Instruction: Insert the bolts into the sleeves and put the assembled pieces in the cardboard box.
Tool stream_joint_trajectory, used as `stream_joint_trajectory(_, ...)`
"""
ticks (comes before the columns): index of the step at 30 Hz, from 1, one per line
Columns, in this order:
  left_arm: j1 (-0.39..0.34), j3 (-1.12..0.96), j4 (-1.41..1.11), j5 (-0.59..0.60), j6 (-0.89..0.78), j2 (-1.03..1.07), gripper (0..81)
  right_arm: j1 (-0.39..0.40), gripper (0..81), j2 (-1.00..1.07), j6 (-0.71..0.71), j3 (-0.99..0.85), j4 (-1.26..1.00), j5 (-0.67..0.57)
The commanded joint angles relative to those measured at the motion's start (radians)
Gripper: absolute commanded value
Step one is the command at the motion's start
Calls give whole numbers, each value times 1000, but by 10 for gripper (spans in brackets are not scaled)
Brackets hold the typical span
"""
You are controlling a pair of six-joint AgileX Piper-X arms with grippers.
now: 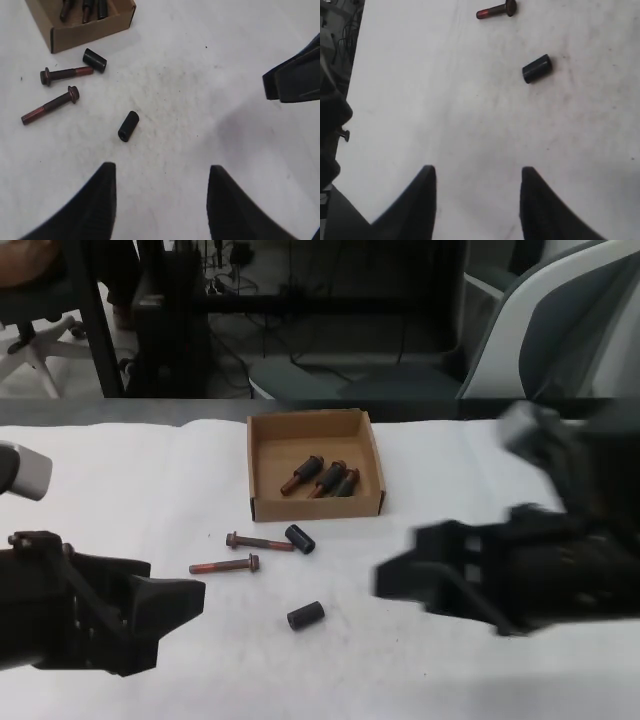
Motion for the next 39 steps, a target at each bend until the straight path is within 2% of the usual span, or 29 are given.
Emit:
stream_joint_trajectory(1,1,-7,-28,-7,-2,-11,546,34,515,90,128,-68,3,38)
stream_joint_trajectory(4,1,-21,-35,-74,-3,-24,546,41,515,189,263,-124,3,30)
stream_joint_trajectory(8,1,-28,-51,-160,14,-60,546,41,515,321,299,-190,8,32)
stream_joint_trajectory(13,1,-28,-51,-181,106,-125,546,41,515,480,408,-257,25,38)
stream_joint_trajectory(19,1,-28,-51,-181,108,-183,546,41,515,637,605,-352,25,-27)
stream_joint_trajectory(26,1,-28,-51,-181,108,-222,546,39,515,706,759,-453,27,9)
stream_joint_trajectory(32,1,-28,-51,-181,106,-234,546,29,515,711,903,-461,52,13)
stream_joint_trajectory(36,1,-28,-51,-181,106,-234,546,29,515,711,927,-463,134,16)
stream_joint_trajectory(39,1,-28,-51,-181,106,-234,546,29,515,711,925,-463,196,66)
